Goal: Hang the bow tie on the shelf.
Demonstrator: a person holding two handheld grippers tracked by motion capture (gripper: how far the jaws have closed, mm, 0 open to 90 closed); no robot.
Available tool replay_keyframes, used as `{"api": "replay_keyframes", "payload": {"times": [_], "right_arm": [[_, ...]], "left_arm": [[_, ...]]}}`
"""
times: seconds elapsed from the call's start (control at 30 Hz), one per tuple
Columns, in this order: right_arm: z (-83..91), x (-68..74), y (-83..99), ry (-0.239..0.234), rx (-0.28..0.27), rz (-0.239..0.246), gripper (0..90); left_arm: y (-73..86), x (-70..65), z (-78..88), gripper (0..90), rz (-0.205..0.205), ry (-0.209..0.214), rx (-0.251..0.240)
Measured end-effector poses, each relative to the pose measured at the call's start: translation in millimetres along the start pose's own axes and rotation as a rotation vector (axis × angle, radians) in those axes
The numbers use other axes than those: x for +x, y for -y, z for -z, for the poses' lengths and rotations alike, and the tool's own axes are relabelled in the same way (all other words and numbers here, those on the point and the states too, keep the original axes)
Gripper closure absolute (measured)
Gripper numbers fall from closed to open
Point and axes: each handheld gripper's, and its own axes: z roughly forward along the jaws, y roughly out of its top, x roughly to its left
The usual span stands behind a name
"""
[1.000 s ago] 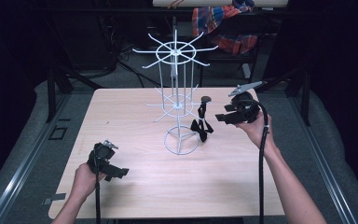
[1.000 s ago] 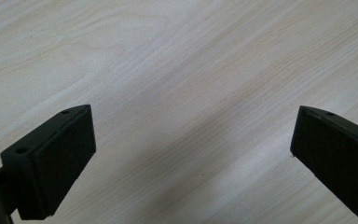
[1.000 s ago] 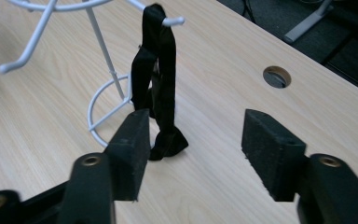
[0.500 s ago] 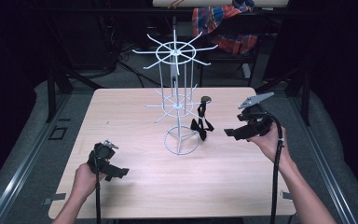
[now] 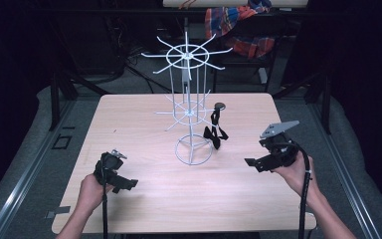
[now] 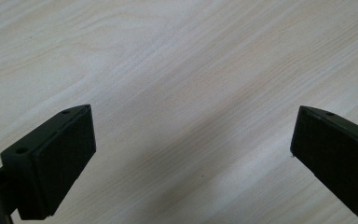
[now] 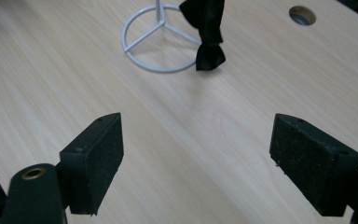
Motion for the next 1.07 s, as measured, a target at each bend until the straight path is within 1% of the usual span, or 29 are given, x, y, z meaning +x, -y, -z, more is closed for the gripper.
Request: {"api": "replay_keyframes", "payload": {"times": [0.07, 0.1, 0.17, 0.2, 0.23, 0.37, 0.4, 0.5, 0.57, 0.67, 0.73, 0.87, 0.93, 1.0, 1.03, 1.07], "right_arm": [[-2.6, 3.5, 7.1, -0.004, 0.017, 0.002, 16.3], [-4.8, 5.4, 11.3, -0.012, 0.031, 0.001, 15.9], [-7.3, 8.4, 17.7, -0.009, 0.056, 0.007, 15.5], [-8.1, 9.3, 20.5, -0.016, 0.068, 0.006, 15.2], [-9.1, 10.1, 23.4, -0.013, 0.073, 0.004, 15.1], [-11.5, 12.0, 34.7, -0.027, 0.089, -0.008, 14.7], [-12.3, 13.0, 38.2, -0.024, 0.101, -0.01, 14.4], [-17.4, 14.4, 50.5, -0.029, 0.111, -0.004, 13.1], [-22.9, 14.7, 58.4, -0.025, 0.142, -0.004, 12.6], [-29.2, 14.6, 64.7, -0.035, 0.183, -0.017, 10.7], [-32.4, 15.5, 66.3, -0.041, 0.201, -0.013, 10.5], [-39.1, 19.2, 68.1, -0.034, 0.252, 0.031, 10.8], [-41.6, 20.1, 69.3, -0.037, 0.278, 0.039, 10.5], [-43.5, 19.2, 70.8, -0.036, 0.284, 0.037, 9.9], [-44.8, 17.8, 71.2, -0.043, 0.297, 0.041, 7.5], [-46.4, 17.2, 71.8, -0.055, 0.293, 0.043, 4.5]], "left_arm": [[-0.2, 0.1, -0.2, 0.0, -0.001, 0.001, 0.002], [-0.2, 0.1, -0.3, 0.0, -0.001, 0.0, 0.002], [-0.3, 0.0, -0.3, 0.0, -0.001, 0.002, 0.002], [-0.4, -0.2, -0.3, 0.0, 0.0, 0.002, 0.004], [-0.6, -0.2, -0.4, 0.0, -0.002, 0.002, 0.006], [-0.9, -0.6, -1.0, 0.0, -0.005, 0.003, 0.006], [-1.0, -0.6, -1.0, 0.0, -0.005, 0.004, 0.007], [-1.2, -0.7, -1.4, 0.0, -0.007, 0.002, 0.008], [-1.3, -0.7, -1.4, 0.0, -0.008, 0.002, 0.008], [-1.9, -1.1, -1.6, 0.0, -0.007, 0.004, 0.009], [-2.6, -1.9, -2.3, 0.0, -0.009, 0.004, 0.011], [-3.9, -3.1, -3.1, 0.0, -0.017, 0.004, 0.016], [-4.1, -3.4, -3.1, 0.0, -0.019, 0.003, 0.019], [-4.0, -3.4, -3.6, 0.0, -0.017, 0.005, 0.019], [-4.0, -3.4, -4.1, 0.0, -0.018, 0.005, 0.018], [-4.0, -3.3, -4.9, 0.0, -0.02, 0.004, 0.024]]}}
